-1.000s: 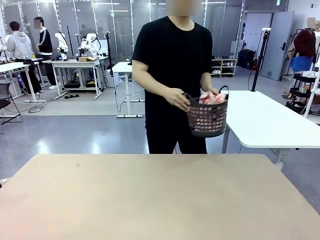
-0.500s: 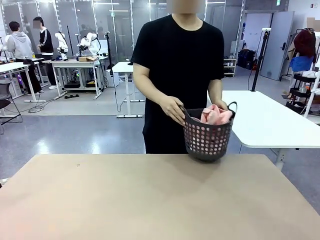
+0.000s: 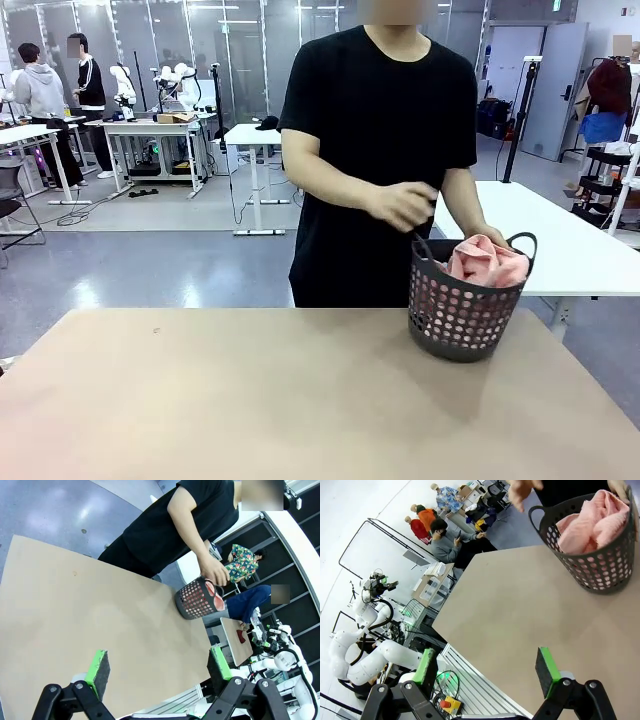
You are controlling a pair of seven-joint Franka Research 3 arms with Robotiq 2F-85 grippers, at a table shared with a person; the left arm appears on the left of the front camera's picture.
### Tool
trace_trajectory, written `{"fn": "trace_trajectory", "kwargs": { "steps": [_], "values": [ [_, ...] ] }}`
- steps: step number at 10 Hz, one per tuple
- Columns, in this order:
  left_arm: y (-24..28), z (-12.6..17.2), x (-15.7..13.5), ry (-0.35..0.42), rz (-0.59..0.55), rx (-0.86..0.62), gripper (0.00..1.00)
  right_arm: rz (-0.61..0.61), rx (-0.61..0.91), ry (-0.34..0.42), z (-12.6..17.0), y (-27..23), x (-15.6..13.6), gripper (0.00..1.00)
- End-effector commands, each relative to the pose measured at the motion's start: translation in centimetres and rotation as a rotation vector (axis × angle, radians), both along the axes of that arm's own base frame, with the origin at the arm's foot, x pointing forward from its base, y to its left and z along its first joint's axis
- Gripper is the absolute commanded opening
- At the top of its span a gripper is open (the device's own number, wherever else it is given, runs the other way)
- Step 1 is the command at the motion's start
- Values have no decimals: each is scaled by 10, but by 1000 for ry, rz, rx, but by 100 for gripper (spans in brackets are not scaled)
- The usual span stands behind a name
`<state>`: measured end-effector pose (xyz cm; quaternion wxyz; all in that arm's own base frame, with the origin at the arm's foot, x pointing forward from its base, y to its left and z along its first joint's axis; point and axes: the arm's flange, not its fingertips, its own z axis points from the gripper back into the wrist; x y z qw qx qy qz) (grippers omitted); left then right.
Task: Fold the towel.
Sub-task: Grab the top end of the 100 cm Hotel Towel extended by the human.
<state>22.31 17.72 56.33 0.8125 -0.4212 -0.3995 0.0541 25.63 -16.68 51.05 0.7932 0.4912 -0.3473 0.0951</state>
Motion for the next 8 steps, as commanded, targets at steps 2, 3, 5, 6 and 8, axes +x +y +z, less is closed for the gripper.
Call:
{"fn": "trace_trajectory", "kwargs": {
  "steps": [2,3,5,6,8],
  "values": [
    [2,0,2,-11,-12,6,100,4,4,-26,1,-1,1,100],
    [2,0,2,-11,-12,6,100,4,4,-26,1,-1,1,100],
    [2,0,2,-11,-12,6,100,4,4,-26,1,-1,1,100],
    [2,0,2,-11,-12,6,100,4,4,-26,1,-1,1,100],
    [2,0,2,-11,-12,6,100,4,4,-26,1,-1,1,100]
  ]
}}
